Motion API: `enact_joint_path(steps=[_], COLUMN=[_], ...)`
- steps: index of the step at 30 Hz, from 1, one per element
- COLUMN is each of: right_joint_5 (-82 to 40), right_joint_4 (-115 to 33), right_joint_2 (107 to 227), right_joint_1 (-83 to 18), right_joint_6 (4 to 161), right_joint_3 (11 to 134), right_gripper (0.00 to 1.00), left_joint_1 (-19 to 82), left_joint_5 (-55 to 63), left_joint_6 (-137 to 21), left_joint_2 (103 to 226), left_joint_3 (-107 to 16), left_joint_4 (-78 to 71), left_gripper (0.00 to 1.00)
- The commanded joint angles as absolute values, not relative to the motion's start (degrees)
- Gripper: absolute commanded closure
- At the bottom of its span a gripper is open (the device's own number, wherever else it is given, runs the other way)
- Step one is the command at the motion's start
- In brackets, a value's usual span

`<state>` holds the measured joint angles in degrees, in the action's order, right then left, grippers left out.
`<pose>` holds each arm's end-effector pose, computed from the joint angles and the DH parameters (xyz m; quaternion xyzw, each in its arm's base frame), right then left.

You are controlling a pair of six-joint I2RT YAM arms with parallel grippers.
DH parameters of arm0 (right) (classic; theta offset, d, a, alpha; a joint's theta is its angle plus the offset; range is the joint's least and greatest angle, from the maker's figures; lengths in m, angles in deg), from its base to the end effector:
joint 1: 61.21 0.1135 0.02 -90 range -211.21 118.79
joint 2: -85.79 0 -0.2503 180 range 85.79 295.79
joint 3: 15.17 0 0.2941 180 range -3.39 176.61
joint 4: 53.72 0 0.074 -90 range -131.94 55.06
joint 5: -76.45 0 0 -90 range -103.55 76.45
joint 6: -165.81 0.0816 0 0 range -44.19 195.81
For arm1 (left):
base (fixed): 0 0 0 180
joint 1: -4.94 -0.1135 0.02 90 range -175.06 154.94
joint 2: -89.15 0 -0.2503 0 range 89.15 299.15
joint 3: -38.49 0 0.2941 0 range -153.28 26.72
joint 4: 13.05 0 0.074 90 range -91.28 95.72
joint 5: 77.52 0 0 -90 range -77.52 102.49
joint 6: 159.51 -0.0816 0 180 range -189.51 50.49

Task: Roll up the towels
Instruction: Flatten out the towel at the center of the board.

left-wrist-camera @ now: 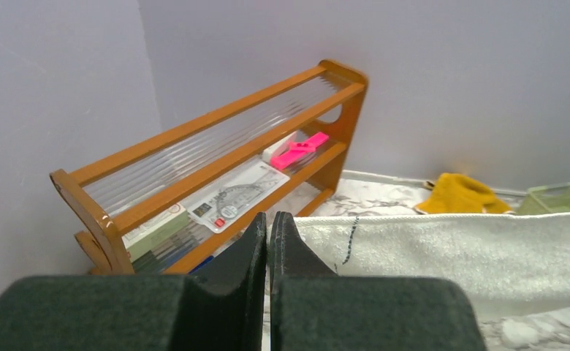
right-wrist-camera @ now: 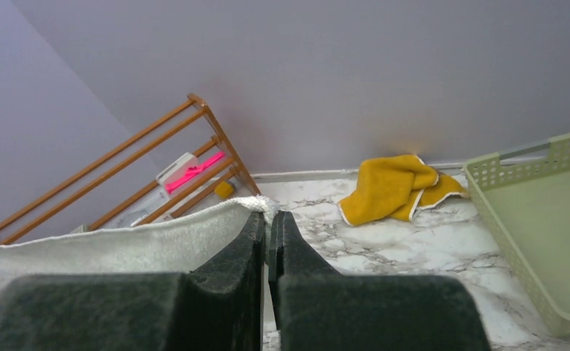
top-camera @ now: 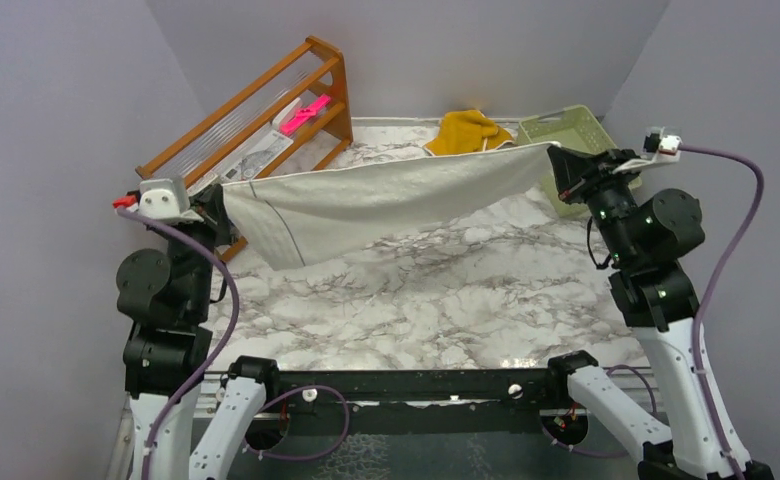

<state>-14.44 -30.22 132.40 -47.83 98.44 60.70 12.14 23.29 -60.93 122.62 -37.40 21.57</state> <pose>0.2521 0.0613 0.4548 0.0483 0.6689 0.2342 0.7038 0.1815 -0.0075 0.4708 -0.0789 0.6536 -0.0416 0.7516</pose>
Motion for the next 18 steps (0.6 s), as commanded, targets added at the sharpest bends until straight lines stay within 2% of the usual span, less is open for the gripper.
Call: enact_joint_path(steps=[1,6,10,18], right_joint_5=[-13.2,-13.1,-10.6,-6.6], right_joint_4=[-24.0,-19.1,-18.4,-27.9], right_joint_2=[127.9,122.8,122.6,136.2], right_joint_1=[-48.0,-48.0,-48.0,-48.0], right_joint_6=[97.9,97.6,98.2,107.5], right_joint_3=[60.3,61.8,60.2,46.1], right_gripper=[0.99,0.99,0.97,0.97], left_joint_1=[11.9,11.9,11.9,11.9], left_joint_5=[17.1,16.1,19.3,28.2], left_joint_6=[-57.4,-56.5,-56.5,-52.6], left_joint_2=[118.0,116.4,121.8,138.6], left_joint_3=[-37.7,-39.1,-40.7,-30.1], left_joint_4=[26.0,29.7,34.4,29.2], left_gripper=[1.0,1.0,1.0,1.0])
